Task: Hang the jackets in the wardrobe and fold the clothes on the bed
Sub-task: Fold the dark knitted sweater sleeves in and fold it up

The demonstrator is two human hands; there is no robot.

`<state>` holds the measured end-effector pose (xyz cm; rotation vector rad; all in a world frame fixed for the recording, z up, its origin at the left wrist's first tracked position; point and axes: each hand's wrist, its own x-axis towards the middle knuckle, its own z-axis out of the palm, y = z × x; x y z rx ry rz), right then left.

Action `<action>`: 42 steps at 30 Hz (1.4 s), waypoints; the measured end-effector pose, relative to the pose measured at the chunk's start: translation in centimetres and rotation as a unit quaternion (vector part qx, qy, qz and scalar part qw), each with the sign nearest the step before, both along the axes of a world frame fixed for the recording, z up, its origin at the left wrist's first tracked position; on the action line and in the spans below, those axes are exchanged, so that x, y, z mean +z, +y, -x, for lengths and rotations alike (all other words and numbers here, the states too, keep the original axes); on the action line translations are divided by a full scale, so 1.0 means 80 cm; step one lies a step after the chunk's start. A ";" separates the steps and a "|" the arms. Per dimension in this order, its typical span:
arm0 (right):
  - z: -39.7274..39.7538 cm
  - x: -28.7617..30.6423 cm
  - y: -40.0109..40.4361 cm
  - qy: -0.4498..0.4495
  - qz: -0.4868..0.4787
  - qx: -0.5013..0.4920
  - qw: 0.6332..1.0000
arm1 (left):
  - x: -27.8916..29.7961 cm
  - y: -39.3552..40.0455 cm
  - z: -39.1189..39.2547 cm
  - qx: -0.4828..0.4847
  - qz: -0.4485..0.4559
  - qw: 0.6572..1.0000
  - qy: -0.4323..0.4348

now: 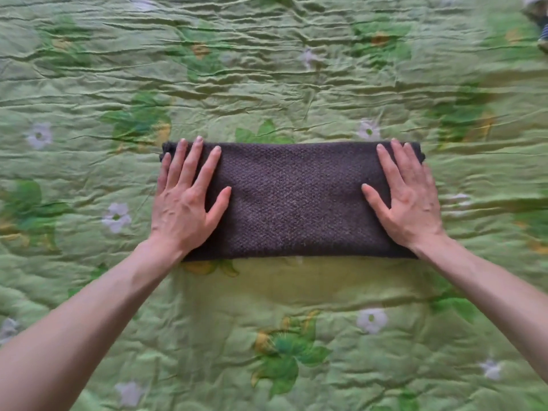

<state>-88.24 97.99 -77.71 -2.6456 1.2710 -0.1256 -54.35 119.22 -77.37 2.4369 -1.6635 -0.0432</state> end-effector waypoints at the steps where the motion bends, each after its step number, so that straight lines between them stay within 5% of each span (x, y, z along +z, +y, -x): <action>1: 0.002 -0.004 -0.003 -0.012 -0.017 -0.002 1.000 | -0.003 0.003 -0.007 0.006 0.000 1.000 0.018; 5: 0.001 -0.018 -0.012 -0.065 -0.061 -0.008 0.996 | -0.011 0.002 -0.017 0.022 0.001 0.997 0.071; 11: 0.000 -0.009 0.002 -0.132 -0.065 -0.079 0.986 | 0.009 -0.009 0.012 0.040 -0.008 0.999 0.023; 16: 0.003 0.009 0.020 -0.274 -0.182 -0.254 0.910 | 0.026 -0.031 0.112 -0.045 0.008 0.998 0.040; 20: 0.016 0.029 0.017 -0.264 -0.305 -0.386 0.830 | 0.005 -0.038 0.173 -0.147 -0.026 0.988 0.047; 25: 0.022 0.067 0.018 -0.292 -0.436 -0.322 0.788 | 0.000 -0.037 0.172 -0.157 -0.069 0.984 0.048; 27: 0.014 0.089 0.032 -0.331 -0.425 -0.293 0.790 | 0.015 -0.038 0.170 -0.149 -0.035 0.979 0.131; 32: -0.034 0.129 0.092 -0.395 -0.409 -0.241 0.786 | 0.081 -0.036 0.174 -0.084 0.059 0.889 0.446; 36: -0.078 0.161 0.142 -0.395 -0.463 -0.155 0.778 | 0.132 -0.032 0.197 0.012 0.097 0.762 0.641; 39: -0.103 0.175 0.171 -0.366 -0.488 -0.097 0.786 | 0.159 -0.024 0.186 0.130 0.156 0.713 0.671; 42: -0.119 0.173 0.187 -0.285 -0.452 -0.034 0.845 | 0.160 -0.010 0.148 0.210 0.197 0.711 0.642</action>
